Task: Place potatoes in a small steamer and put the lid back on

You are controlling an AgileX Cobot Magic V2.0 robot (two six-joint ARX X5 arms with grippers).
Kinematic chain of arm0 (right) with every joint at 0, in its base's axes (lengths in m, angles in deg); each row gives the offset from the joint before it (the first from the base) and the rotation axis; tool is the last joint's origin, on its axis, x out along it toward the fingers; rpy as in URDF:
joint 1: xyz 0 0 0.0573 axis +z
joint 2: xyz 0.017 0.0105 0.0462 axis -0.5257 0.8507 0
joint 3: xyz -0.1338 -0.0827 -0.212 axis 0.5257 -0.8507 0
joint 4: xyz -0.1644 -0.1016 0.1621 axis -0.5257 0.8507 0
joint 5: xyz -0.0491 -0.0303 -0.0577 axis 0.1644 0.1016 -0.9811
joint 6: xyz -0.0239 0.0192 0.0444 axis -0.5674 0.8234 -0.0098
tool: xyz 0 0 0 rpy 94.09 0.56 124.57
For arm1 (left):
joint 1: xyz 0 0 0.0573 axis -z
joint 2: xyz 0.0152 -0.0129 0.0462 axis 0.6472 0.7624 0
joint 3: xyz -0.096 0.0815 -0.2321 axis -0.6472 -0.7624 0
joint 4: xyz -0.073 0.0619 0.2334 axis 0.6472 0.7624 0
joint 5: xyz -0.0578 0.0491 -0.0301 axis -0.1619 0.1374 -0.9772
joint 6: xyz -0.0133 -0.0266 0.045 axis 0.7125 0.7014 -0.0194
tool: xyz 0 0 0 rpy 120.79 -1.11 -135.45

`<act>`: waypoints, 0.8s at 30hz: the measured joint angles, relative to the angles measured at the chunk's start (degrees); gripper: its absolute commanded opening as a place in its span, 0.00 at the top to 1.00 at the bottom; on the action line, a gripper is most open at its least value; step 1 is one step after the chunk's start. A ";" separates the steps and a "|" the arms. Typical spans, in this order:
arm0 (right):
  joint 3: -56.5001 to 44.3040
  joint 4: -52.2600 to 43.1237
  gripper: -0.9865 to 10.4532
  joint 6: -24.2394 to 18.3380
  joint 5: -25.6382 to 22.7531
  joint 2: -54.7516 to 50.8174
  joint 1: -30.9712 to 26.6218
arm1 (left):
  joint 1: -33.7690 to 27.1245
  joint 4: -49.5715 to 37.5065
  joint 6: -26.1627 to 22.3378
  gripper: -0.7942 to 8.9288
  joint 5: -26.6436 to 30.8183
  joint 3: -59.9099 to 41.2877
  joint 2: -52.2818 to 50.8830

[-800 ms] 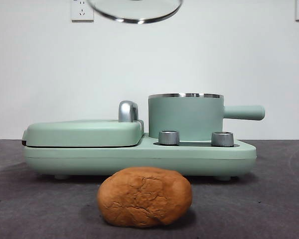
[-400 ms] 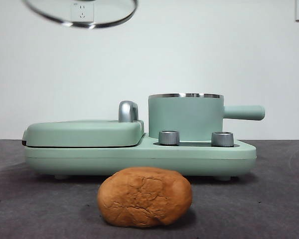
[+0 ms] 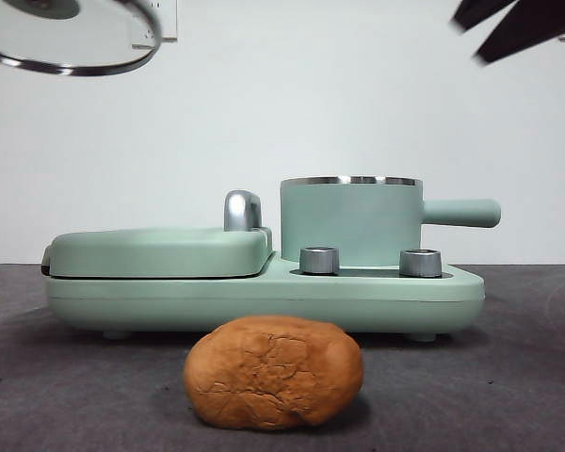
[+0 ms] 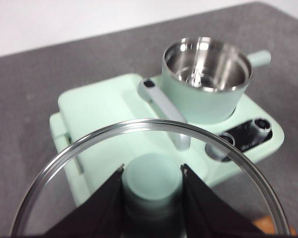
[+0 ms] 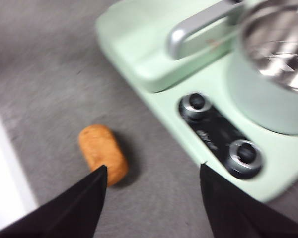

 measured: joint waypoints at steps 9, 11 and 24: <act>0.00 -5.62 0.63 -6.99 -0.07 11.96 10.60 | 0.00 1.03 0.09 0.90 -0.02 0.00 -0.37; 0.00 -7.23 0.62 -7.91 -0.04 14.43 12.24 | 0.00 1.03 0.13 0.90 0.00 0.00 -0.37; 0.00 -13.27 0.62 -9.57 -0.11 27.56 15.58 | 0.00 1.03 0.13 0.90 0.00 0.00 -0.37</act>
